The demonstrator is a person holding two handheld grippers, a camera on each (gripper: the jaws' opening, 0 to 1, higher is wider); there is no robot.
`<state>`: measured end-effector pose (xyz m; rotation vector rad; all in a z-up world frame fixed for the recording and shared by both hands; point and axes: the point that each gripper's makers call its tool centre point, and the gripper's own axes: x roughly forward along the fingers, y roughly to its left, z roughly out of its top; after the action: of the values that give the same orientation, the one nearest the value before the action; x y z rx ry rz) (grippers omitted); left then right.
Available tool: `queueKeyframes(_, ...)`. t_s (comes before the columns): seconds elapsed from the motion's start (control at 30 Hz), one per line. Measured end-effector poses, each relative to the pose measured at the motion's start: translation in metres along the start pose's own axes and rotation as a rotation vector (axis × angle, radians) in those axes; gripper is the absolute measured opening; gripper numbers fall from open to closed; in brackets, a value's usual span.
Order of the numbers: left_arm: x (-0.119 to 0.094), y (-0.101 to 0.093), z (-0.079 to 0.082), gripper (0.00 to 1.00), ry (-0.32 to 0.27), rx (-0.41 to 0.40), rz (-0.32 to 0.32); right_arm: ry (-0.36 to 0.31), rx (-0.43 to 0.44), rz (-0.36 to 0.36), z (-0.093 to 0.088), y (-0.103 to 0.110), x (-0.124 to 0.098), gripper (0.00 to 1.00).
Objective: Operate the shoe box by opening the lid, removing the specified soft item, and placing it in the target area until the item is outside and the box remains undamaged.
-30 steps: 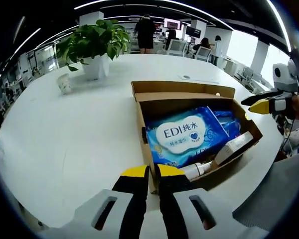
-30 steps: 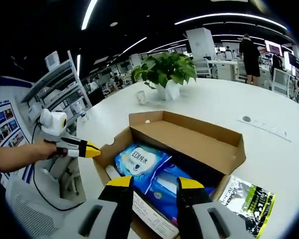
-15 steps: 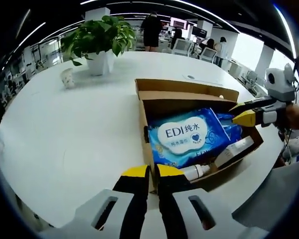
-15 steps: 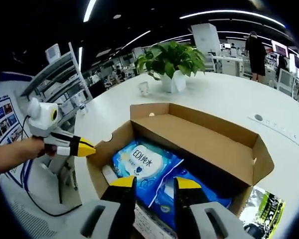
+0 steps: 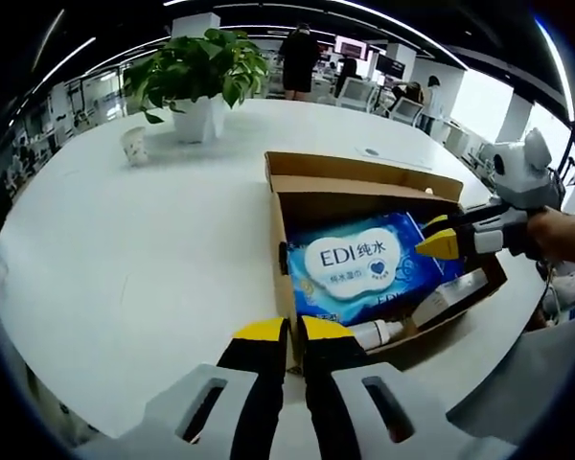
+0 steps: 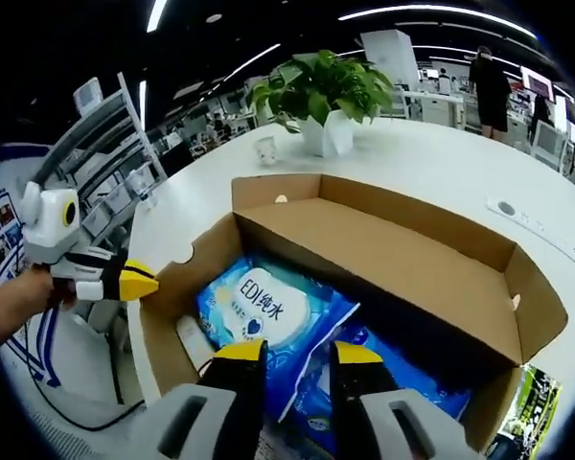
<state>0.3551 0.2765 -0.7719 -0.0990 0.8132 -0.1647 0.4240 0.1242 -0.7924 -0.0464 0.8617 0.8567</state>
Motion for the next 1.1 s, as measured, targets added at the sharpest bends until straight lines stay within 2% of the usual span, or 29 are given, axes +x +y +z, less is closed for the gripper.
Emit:
queueKeyframes(0.2,0.001,0.002,0.000,0.03,0.003,0.004,0.003,0.027,0.027,0.001,-0.007,0.005,0.008,0.19)
queueKeyframes(0.43,0.001,0.000,0.001,0.04,0.020,0.084,-0.002,0.019,0.054,-0.026,-0.007,0.003,0.009,0.13)
queueKeyframes(0.5,0.000,-0.001,0.006,0.04,0.000,0.121,0.008,0.016,0.061,-0.041,-0.006,-0.001,0.008,0.06)
queueKeyframes(0.53,-0.002,-0.001,0.012,0.03,-0.030,0.140,0.014,0.016,0.058,-0.049,-0.006,-0.005,0.007,0.05)
queueKeyframes(0.6,-0.004,-0.003,0.020,0.02,-0.042,0.158,0.018,0.006,0.098,-0.038,-0.005,-0.006,0.008,0.04)
queueKeyframes(0.7,-0.006,-0.008,0.028,0.05,-0.056,0.175,0.012,-0.002,0.105,-0.041,-0.005,-0.006,0.006,0.01)
queueKeyframes(0.83,-0.005,-0.014,0.036,0.05,-0.052,0.202,-0.001,-0.018,0.124,-0.036,-0.003,-0.006,0.001,0.00)
queueKeyframes(1.1,0.004,-0.030,0.037,0.06,-0.029,0.232,-0.032,-0.069,0.173,-0.040,0.006,-0.011,-0.016,0.00)
